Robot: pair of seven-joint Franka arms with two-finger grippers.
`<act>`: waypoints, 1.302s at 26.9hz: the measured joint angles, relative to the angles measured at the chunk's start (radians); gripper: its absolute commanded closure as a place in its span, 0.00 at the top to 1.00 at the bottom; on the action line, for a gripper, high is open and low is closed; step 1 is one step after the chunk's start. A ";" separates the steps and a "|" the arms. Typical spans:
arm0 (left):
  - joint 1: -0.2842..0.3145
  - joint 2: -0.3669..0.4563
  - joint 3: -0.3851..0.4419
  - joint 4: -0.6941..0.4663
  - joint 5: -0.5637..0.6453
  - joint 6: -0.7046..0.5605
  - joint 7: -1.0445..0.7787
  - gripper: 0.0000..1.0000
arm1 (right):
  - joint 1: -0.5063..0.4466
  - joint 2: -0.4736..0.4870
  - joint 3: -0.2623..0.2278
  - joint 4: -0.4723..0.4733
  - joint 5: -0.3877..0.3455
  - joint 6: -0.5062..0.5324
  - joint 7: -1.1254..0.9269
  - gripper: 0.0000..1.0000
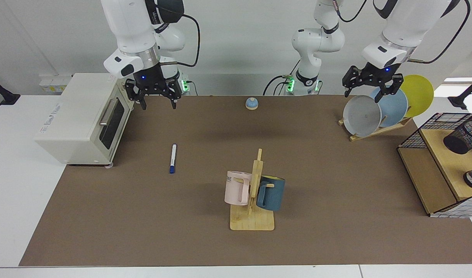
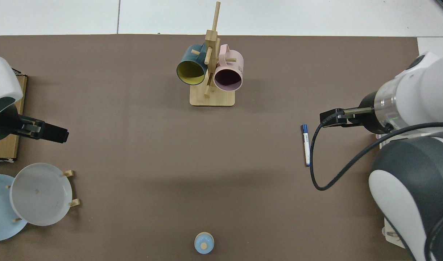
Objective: Put markers into pen holder
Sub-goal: 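Move the right gripper toward the white marker on the table, then close the right gripper on the white marker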
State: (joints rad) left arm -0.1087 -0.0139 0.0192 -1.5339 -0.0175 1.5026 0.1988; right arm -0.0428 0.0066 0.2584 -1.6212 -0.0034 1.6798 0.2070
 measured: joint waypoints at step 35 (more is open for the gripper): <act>0.000 -0.011 0.001 -0.027 0.000 -0.012 0.000 1.00 | 0.019 0.280 -0.015 -0.447 -0.025 0.724 0.039 0.98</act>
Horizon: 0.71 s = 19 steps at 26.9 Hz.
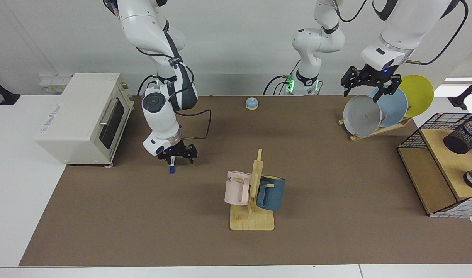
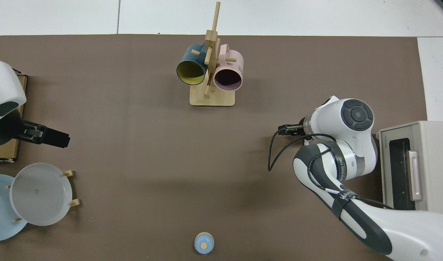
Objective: Put markers into pen holder
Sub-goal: 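Close the right gripper on the white marker, then lift the marker and carry it toward the table middle with the right gripper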
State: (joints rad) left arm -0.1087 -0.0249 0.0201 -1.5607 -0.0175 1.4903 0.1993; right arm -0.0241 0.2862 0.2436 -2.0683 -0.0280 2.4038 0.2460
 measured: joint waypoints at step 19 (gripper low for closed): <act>0.000 -0.009 -0.012 -0.016 0.000 0.000 0.000 1.00 | -0.040 0.035 -0.005 -0.001 -0.039 0.022 0.000 0.88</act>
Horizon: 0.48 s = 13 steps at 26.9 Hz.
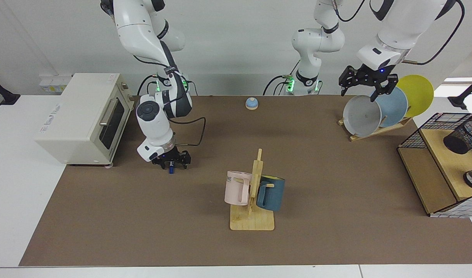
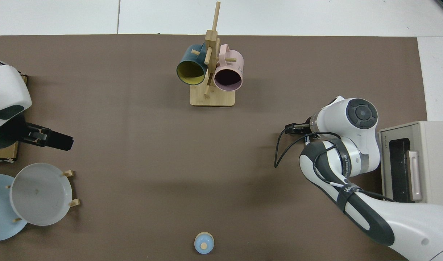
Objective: Put markers into pen holder
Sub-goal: 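Lift the marker and carry it toward the table middle with the right gripper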
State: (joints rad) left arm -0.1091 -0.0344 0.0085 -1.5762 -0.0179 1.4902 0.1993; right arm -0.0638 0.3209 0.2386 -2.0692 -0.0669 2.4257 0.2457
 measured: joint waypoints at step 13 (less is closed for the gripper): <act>0.000 -0.010 0.000 -0.013 0.000 0.000 0.000 1.00 | -0.003 -0.007 0.000 0.001 -0.010 -0.071 -0.008 0.42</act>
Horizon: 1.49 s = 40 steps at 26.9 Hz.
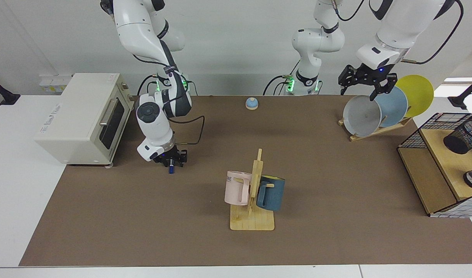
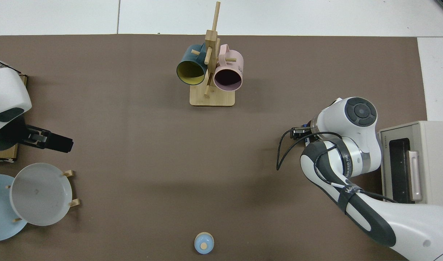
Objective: Put markers into pen holder
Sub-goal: 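Lift the marker and carry it toward the table middle with the right gripper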
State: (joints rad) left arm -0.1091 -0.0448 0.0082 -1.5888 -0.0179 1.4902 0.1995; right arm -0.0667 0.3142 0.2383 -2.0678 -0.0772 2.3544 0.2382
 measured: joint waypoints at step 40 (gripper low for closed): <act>0.000 -0.006 -0.003 -0.004 -0.001 0.002 0.000 1.00 | 0.009 -0.237 0.024 0.226 0.031 -0.387 0.000 0.00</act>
State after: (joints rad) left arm -0.1093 -0.0507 0.0056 -1.5927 -0.0189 1.4926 0.1990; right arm -0.0580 0.0773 0.2623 -1.8414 -0.0459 1.9676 0.2379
